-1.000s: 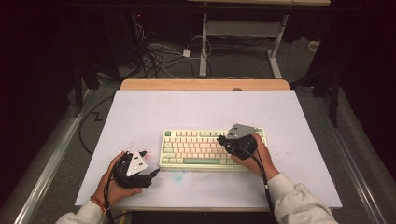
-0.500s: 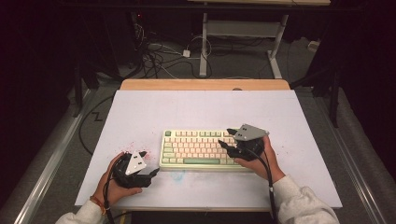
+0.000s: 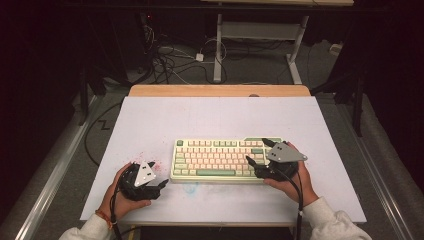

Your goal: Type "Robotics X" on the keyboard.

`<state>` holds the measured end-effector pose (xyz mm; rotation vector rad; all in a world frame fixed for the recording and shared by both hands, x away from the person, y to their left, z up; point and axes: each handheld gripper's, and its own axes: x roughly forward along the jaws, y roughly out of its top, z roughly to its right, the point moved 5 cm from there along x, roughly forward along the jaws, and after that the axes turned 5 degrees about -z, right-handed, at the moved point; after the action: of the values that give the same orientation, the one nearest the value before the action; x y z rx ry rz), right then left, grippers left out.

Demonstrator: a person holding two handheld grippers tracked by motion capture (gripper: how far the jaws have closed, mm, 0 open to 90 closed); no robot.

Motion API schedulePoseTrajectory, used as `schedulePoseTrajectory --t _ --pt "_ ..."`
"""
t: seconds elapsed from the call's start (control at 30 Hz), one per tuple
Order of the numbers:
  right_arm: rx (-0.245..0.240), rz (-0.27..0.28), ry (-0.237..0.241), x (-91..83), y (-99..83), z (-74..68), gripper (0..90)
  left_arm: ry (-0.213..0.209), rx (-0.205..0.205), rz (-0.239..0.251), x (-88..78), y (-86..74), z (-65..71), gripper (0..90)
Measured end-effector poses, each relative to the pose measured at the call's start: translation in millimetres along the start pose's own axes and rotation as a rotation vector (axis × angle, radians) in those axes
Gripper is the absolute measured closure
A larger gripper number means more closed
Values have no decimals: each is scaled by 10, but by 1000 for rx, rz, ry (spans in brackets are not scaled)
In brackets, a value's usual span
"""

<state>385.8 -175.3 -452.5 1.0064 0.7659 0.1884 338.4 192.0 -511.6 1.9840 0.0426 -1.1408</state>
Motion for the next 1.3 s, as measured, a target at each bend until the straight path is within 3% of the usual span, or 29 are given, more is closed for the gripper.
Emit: schedulePoseTrajectory --t 0.33,0.57,0.87,1.13,1.3 --pt "3 -50 -43 -128 -289 35 245 -21 1 24 -34 20 -7 332" --pt "2 -66 -62 -235 -431 44 246 -35 9 14 -35 12 -9 397" --pt "2 -93 -66 -310 -566 23 247 -76 -6 31 -69 31 -2 580" --pt "13 -103 -64 -396 -637 8 250 -105 5 36 -93 55 17 851" --pt "18 -101 -62 -437 -662 -7 251 -97 -3 19 -96 74 5 880"
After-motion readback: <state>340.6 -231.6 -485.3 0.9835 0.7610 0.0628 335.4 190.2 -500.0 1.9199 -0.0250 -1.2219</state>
